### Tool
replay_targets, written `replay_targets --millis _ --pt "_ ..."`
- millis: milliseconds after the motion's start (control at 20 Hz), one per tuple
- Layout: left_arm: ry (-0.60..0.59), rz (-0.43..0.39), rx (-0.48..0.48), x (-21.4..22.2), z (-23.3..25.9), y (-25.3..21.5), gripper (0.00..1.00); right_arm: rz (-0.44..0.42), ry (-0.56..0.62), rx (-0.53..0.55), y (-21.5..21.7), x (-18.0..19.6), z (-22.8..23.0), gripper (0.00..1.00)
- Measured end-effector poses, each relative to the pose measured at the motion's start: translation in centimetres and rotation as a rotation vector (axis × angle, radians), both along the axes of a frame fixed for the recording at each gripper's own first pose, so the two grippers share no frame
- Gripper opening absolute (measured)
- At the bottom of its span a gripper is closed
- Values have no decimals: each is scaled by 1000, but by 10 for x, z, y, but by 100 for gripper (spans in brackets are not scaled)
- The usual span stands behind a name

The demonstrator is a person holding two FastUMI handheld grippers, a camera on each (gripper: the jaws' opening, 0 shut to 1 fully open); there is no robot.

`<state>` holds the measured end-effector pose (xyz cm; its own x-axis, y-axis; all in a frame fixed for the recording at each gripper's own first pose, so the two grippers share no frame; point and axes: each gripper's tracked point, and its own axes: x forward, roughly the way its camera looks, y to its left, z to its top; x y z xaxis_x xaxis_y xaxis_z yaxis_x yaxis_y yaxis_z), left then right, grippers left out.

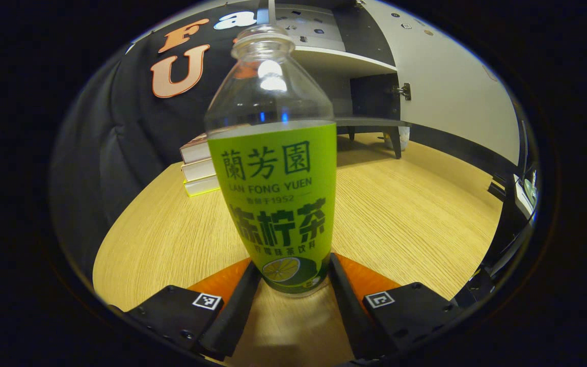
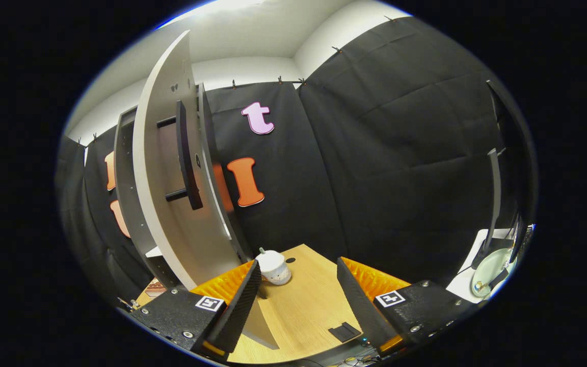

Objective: Open the cabinet door with the right hand, grasp the bottle in the cabinet with the left hand and place it on the coaster, then close the cabinet door with the right hand.

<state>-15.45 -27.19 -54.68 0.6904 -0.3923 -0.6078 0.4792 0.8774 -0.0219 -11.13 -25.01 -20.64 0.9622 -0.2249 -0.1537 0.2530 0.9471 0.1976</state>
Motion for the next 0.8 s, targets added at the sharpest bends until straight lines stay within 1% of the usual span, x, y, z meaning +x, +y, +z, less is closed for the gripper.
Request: replay_targets --millis 150,200,250,300,500,700,800 --pt "-11 -13 -9 -10 9 -1 87 8 10 -4 2 -4 -5 93" --pt "-16 -17 -12 -12 13 -1 89 11 11 -2 2 -6 -6 93" --pt "-22 -21 -11 -15 16 0 93 11 11 -1 2 -7 -6 93" --pt "-27 -21 -12 -16 19 0 94 9 13 -4 1 -10 -7 93" --pt "-27 -8 -24 -21 26 6 95 -30 31 -51 -14 -18 -17 93" --pt "-33 -3 -23 -28 31 11 95 -62 85 -80 -27 -20 -46 93" --pt "-35 -8 -26 -31 33 11 95 -73 124 -76 -33 -15 -68 94"
